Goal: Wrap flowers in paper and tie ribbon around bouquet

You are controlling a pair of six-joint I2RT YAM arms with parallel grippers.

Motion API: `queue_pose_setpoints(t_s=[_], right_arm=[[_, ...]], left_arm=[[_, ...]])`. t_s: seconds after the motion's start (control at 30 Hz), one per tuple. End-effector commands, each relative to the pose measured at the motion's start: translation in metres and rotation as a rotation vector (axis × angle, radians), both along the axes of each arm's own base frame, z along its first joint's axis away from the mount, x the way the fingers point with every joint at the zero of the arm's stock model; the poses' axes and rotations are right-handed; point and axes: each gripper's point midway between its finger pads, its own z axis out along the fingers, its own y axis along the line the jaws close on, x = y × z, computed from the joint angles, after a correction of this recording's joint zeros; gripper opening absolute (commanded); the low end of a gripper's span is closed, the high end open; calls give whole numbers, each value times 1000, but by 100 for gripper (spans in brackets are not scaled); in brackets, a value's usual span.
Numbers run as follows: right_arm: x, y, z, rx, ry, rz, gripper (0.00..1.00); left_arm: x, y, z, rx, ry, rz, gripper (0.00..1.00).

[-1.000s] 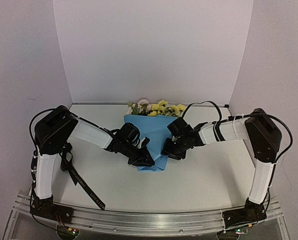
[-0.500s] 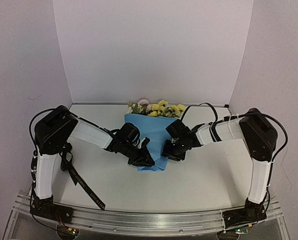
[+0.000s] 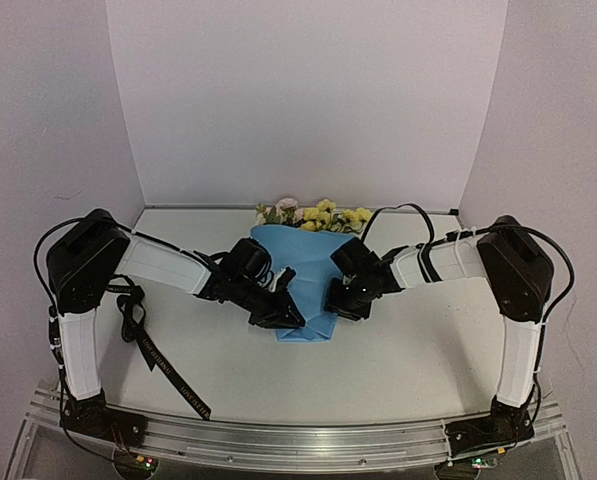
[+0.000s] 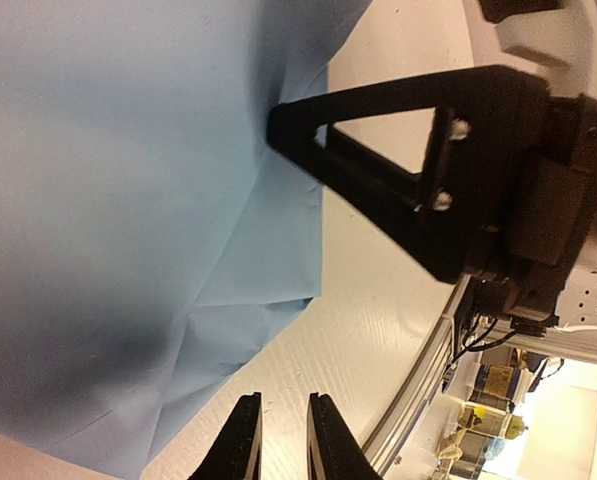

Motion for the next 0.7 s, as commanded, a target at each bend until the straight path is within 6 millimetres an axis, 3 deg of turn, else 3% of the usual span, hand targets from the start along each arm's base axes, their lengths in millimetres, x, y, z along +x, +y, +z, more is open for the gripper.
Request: queue_pose_setpoints(t_s=[0.0, 0.2, 0.43, 0.67], right_arm=[[0, -14, -14, -78, 31, -21, 35], [1, -13, -2, -71, 13, -14, 35], [3, -7, 41, -67, -57, 32, 39], [-18, 6, 78, -47, -101, 94, 40]], left_arm=[[-8, 11, -17, 44, 10, -4, 16], [-7, 18, -38, 80, 45, 8, 14], [-9, 23, -53, 114, 75, 25, 13], [-9, 23, -55, 106, 81, 25, 13]])
